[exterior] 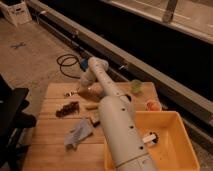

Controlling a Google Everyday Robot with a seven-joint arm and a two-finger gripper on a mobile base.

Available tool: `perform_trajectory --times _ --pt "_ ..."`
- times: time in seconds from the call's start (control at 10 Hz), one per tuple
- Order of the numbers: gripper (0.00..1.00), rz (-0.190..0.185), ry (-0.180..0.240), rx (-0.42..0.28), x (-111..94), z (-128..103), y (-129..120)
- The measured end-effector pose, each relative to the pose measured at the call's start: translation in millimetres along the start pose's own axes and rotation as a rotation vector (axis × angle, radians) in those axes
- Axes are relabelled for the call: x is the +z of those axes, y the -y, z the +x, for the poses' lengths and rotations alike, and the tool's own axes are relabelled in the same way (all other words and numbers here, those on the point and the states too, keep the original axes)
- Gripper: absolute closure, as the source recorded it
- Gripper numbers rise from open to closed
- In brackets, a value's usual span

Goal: Place fork in tray

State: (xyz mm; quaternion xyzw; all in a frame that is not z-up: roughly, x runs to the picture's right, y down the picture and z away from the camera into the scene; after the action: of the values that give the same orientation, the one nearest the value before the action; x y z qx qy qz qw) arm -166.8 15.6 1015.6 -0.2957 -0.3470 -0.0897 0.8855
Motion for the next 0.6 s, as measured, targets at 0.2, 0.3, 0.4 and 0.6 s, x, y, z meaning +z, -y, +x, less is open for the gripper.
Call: perform_trajectory --times 0.2,0.3,0.4,0.6 --pt "1.00 -0.007 -0.001 -0.001 -0.4 -0.4 -1.9" --pt "1.00 -0.009 -0.001 -0.002 -0.2 -0.8 -2.3" --pt "1.00 -0.009 -0.001 -0.002 -0.5 -0.6 -2.4" --pt "1.00 -0.010 -0.001 -0.002 -0.6 -0.7 -2.7"
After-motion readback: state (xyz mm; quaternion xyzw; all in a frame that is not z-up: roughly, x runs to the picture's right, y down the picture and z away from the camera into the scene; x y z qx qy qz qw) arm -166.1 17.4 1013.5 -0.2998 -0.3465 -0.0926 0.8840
